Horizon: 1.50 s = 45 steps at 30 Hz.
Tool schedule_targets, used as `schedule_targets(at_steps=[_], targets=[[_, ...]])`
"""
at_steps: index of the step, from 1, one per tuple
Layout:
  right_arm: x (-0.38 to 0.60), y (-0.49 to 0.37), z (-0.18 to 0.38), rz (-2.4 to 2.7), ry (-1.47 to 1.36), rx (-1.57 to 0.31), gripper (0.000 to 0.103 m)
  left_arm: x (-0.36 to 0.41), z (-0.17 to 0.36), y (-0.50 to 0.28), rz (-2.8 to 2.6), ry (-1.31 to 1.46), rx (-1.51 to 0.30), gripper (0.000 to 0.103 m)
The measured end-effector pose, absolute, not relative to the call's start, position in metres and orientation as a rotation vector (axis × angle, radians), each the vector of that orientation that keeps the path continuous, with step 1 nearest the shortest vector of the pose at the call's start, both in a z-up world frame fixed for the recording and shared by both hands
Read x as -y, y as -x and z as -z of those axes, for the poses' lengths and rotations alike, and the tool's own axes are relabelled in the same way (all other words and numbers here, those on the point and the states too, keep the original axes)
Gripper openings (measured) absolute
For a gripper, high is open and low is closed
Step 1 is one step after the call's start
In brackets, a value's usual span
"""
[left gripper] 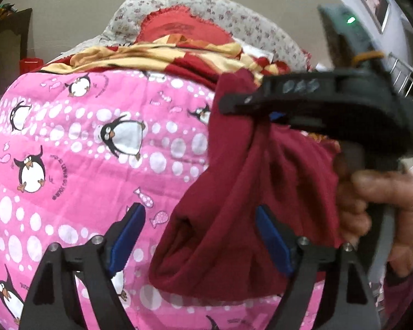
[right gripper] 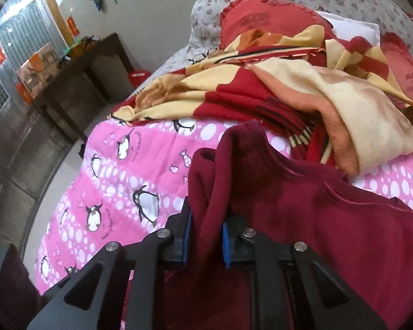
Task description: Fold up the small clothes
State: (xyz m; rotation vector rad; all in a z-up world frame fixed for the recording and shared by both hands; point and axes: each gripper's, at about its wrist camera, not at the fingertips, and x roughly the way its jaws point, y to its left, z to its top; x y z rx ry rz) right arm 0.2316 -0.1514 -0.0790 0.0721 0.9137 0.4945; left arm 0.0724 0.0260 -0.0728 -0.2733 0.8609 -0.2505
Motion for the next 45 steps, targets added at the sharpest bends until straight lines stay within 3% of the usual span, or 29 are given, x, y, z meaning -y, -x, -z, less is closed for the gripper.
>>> schedule_targets(at_steps=[2,5,8,22,33,45], targets=[[0.157,-0.230,0.077,-0.505,-0.105,-0.917,0.019,-0.026,0.077,-0.074,0.239,0.271,-0.874,0.081],[0.164,-0.228,0.069,-0.520,-0.126,-0.916,0.018,-0.023,0.072,-0.067,0.294,0.304,-0.904,0.038],[0.174,-0.220,0.061,-0.525,-0.115,-0.897,0.018,-0.011,0.053,-0.056,0.310,0.269,-0.858,0.032],[0.300,-0.178,0.008,-0.374,-0.086,-0.777,0.017,0.133,-0.018,-0.039,0.581,0.091,-0.771,0.027],[0.397,-0.159,0.026,-0.268,-0.152,-0.786,0.016,0.233,0.003,-0.034,0.678,-0.006,-0.848,0.027],[0.437,-0.174,0.087,-0.211,-0.240,-0.873,0.016,0.260,0.048,-0.044,0.692,0.002,-0.954,0.027]])
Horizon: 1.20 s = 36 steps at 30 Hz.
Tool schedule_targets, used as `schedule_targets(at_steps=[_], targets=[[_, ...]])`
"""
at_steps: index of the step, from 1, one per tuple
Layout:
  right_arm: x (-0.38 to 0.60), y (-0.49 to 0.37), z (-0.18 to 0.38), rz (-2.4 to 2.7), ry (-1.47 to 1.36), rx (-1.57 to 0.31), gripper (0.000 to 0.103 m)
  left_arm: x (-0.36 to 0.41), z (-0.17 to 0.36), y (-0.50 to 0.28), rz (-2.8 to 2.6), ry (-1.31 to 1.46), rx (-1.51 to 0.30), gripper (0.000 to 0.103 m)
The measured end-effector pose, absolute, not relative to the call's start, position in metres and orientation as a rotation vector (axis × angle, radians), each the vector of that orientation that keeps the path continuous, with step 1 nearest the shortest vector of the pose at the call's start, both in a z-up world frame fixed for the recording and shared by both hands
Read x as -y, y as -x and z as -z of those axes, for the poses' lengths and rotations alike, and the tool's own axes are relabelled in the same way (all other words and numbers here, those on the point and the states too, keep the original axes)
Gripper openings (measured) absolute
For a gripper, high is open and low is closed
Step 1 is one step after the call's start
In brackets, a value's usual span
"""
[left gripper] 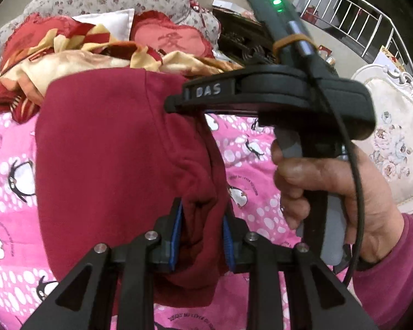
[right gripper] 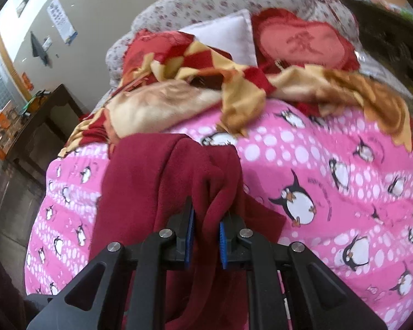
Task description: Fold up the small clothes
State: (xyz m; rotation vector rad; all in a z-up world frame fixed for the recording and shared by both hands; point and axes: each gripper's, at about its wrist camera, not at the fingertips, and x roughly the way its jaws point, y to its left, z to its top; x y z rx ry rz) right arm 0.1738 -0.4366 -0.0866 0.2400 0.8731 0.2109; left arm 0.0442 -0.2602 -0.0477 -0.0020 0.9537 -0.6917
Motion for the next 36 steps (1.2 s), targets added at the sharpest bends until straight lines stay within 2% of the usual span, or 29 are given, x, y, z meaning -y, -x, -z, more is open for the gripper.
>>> schedule_targets(at_steps=[2,4,6,7,9,15,20,21,22,25,27,30,32,33,34,36], targets=[[0.438,-0.177,0.098,-0.203,-0.252,-0.891,0.017,0.260,0.050,-0.044,0.700,0.000,-0.962,0.030],[0.441,-0.178,0.102,-0.196,-0.255,-0.897,0.021,0.256,0.046,-0.041,0.722,-0.010,-0.969,0.042],[0.447,-0.174,0.100,-0.181,-0.274,-0.894,0.029,0.245,0.040,-0.038,0.760,-0.016,-0.990,0.058],[0.452,-0.170,0.096,-0.152,-0.283,-0.894,0.036,0.237,0.035,-0.035,0.771,-0.015,-0.985,0.061],[0.460,-0.160,0.085,-0.127,-0.310,-0.886,0.036,0.216,0.025,-0.029,0.769,-0.028,-0.945,0.070],[0.445,-0.113,0.060,-0.230,-0.337,-0.843,0.037,0.167,0.025,-0.037,0.613,-0.073,-0.884,0.072],[0.416,-0.103,0.091,-0.244,-0.291,-0.949,0.040,0.164,0.051,-0.052,0.539,-0.059,-0.939,0.071],[0.413,-0.102,0.100,-0.241,-0.276,-0.977,0.036,0.164,0.054,-0.053,0.539,-0.057,-0.948,0.071],[0.412,-0.098,0.104,-0.252,-0.264,-0.975,0.019,0.165,0.056,-0.052,0.542,-0.050,-0.957,0.071],[0.423,-0.079,0.102,-0.249,-0.260,-0.923,0.014,0.163,0.057,-0.048,0.556,-0.033,-0.941,0.072],[0.430,-0.076,0.110,-0.216,-0.262,-0.922,0.014,0.165,0.058,-0.052,0.546,-0.036,-0.935,0.075],[0.432,-0.078,0.125,-0.200,-0.263,-0.920,0.014,0.166,0.062,-0.064,0.517,-0.013,-0.949,0.075],[0.435,-0.076,0.117,-0.211,-0.270,-0.915,0.014,0.162,0.060,-0.072,0.506,0.028,-0.946,0.077],[0.436,-0.074,0.111,-0.214,-0.274,-0.899,0.015,0.160,0.059,-0.076,0.503,0.055,-0.939,0.082],[0.438,-0.074,0.106,-0.219,-0.287,-0.878,0.019,0.157,0.059,-0.080,0.501,0.081,-0.929,0.084],[0.441,-0.075,0.101,-0.200,-0.317,-0.827,0.037,0.156,0.062,-0.089,0.493,0.110,-0.923,0.086]])
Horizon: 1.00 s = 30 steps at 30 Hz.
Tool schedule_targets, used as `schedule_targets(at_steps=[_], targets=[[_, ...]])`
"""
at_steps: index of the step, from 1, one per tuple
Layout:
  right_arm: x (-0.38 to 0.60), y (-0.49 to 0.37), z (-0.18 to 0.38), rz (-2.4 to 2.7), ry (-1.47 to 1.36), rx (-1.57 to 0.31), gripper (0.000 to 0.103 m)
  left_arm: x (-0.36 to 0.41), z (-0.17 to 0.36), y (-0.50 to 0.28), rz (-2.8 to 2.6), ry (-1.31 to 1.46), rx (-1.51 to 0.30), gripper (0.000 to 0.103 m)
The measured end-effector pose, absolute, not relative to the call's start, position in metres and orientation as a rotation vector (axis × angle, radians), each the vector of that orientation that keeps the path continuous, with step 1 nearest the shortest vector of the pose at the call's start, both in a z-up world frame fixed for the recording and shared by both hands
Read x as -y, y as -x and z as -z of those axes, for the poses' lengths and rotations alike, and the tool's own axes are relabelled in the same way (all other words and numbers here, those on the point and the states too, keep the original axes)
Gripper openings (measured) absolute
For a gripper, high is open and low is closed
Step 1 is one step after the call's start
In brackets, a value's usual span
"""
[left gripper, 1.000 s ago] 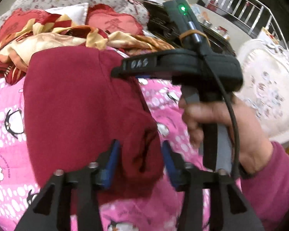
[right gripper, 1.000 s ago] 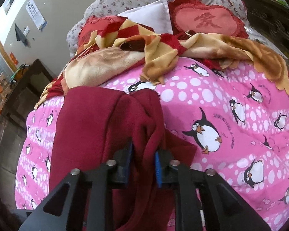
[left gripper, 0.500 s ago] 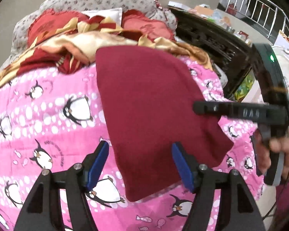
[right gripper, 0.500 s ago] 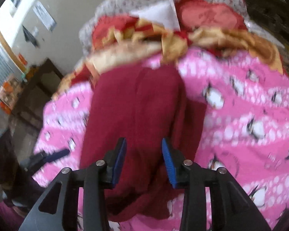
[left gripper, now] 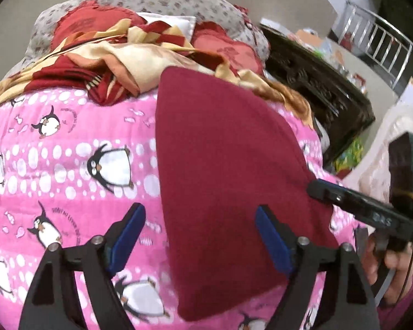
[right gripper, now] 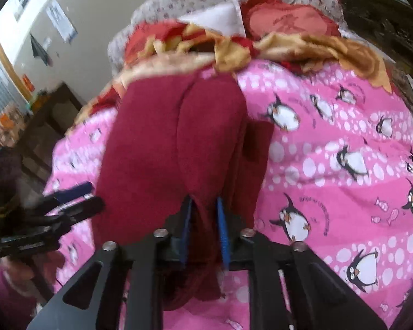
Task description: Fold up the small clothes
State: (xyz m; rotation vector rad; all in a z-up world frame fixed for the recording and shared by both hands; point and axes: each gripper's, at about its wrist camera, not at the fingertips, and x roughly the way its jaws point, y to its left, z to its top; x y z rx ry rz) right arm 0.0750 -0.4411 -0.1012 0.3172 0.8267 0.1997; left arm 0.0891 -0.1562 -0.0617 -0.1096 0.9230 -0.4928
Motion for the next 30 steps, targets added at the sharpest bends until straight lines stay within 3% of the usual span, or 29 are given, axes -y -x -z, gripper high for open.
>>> schedule_targets(at_steps=[2,7,11,14,15,18,20,21,23,30], targets=[[0.444,-0.082,0.104,-0.129,-0.331,-0.804,0.072,0.157,0.067,-0.098,0.491,0.128,-0.943,0.086],[0.455,-0.106,0.133,-0.172,-0.429,-0.837,0.073,0.158,0.083,-0.112,0.525,0.185,-0.972,0.090],[0.471,-0.117,0.156,-0.244,-0.572,-0.848,0.083,0.160,0.096,-0.119,0.537,0.228,-0.997,0.097],[0.473,-0.121,0.169,-0.304,-0.660,-0.848,0.081,0.162,0.105,-0.122,0.545,0.273,-1.014,0.097],[0.470,-0.122,0.170,-0.335,-0.680,-0.851,0.075,0.164,0.106,-0.123,0.550,0.283,-1.022,0.095],[0.460,-0.118,0.158,-0.347,-0.610,-0.841,0.050,0.166,0.102,-0.119,0.577,0.282,-1.032,0.077],[0.456,-0.114,0.146,-0.351,-0.596,-0.844,0.043,0.165,0.095,-0.115,0.578,0.275,-1.034,0.065],[0.455,-0.111,0.138,-0.362,-0.599,-0.838,0.042,0.162,0.088,-0.113,0.579,0.283,-1.035,0.056],[0.449,-0.102,0.121,-0.405,-0.588,-0.820,0.041,0.153,0.074,-0.106,0.597,0.299,-1.046,0.050],[0.428,-0.057,0.102,-0.569,-0.634,-0.874,0.041,0.104,0.034,-0.042,0.589,0.284,-1.089,0.052]])
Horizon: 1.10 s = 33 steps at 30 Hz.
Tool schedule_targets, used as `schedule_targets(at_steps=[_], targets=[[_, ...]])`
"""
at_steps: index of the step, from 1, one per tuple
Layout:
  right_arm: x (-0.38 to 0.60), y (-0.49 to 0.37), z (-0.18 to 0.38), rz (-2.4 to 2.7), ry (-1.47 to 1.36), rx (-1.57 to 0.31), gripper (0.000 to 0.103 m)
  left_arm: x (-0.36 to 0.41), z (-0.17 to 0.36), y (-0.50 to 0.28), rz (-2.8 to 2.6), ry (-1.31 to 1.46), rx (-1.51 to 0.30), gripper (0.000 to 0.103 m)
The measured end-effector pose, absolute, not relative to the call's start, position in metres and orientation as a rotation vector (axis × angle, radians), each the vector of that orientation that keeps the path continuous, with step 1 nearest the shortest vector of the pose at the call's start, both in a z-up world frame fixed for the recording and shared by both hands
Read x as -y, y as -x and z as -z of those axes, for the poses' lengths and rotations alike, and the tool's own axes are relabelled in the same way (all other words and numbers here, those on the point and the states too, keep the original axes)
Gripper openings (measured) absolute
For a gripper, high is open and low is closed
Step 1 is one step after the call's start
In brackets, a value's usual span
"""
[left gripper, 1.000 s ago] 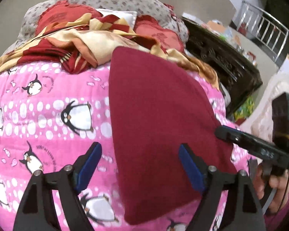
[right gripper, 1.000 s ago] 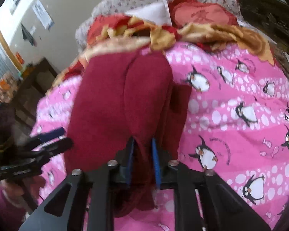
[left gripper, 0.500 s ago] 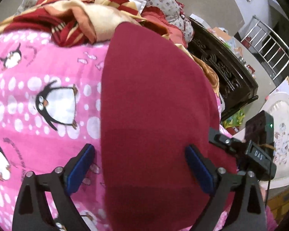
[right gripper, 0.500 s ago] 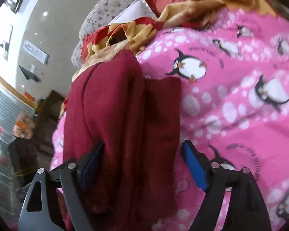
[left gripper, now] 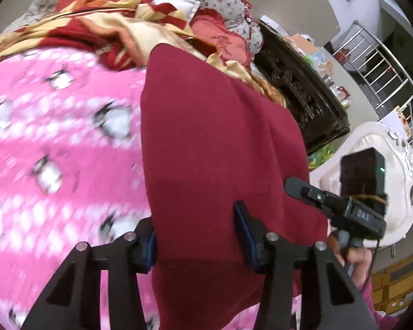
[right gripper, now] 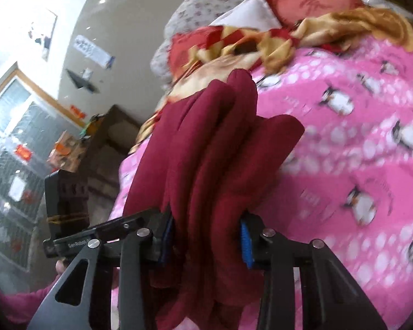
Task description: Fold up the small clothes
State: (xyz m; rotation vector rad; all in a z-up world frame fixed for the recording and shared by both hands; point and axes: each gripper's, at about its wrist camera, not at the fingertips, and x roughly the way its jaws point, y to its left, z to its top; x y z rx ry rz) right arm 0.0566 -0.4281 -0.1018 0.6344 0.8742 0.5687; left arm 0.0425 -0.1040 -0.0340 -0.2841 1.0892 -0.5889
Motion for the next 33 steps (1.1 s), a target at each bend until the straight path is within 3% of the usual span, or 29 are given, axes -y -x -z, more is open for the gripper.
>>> schedule_targets(at_steps=[5,7,14,18,19,21,31,33], targets=[[0.401,-0.047,0.147,-0.505,-0.596,-1.021,0.048,0.097,0.075,-0.009,0.458,0.166,-1.173,0.055],[0.398,-0.047,0.163,-0.414,-0.576,-1.114,0.049,0.097,0.086,-0.004,0.417,0.131,-1.159,0.063],[0.384,-0.018,0.103,-0.374,-0.427,-0.916,0.049,0.084,0.055,0.010,0.340,0.064,-0.992,0.078],[0.353,-0.025,0.115,-0.380,-0.336,-0.990,0.049,0.087,0.051,0.008,0.330,0.061,-0.989,0.078],[0.351,-0.029,0.118,-0.356,-0.318,-0.999,0.045,0.087,0.052,0.009,0.329,0.057,-0.986,0.078],[0.354,-0.030,0.120,-0.319,-0.310,-0.985,0.010,0.087,0.053,0.012,0.325,0.049,-0.980,0.078],[0.368,-0.018,0.133,-0.257,-0.252,-0.975,0.010,0.094,0.061,0.014,0.294,0.032,-0.975,0.080],[0.368,-0.013,0.120,-0.258,-0.244,-0.961,0.014,0.093,0.059,0.015,0.289,0.031,-0.968,0.080]])
